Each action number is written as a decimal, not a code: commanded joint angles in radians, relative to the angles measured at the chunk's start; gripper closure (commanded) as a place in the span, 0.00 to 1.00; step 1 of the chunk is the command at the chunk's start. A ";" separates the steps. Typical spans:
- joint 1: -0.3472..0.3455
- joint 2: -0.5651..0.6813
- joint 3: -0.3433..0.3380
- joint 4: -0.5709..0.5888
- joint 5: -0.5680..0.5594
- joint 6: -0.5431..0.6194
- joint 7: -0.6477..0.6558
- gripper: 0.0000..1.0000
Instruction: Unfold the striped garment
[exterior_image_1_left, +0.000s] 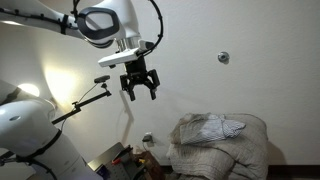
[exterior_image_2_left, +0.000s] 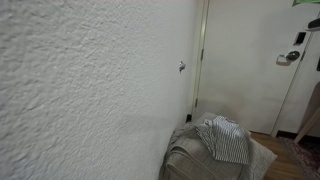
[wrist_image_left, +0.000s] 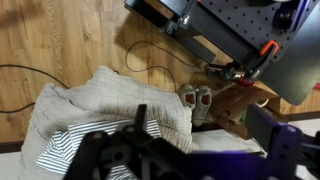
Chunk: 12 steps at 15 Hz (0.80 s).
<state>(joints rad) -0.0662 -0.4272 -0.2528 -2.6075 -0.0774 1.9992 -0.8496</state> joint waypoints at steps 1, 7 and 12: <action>-0.007 0.007 0.008 0.004 -0.021 -0.003 -0.036 0.00; 0.022 0.017 0.023 -0.012 -0.078 -0.055 -0.201 0.00; 0.058 0.055 0.051 0.036 -0.103 -0.113 -0.397 0.00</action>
<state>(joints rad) -0.0214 -0.3983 -0.2254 -2.6156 -0.1425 1.9256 -1.1535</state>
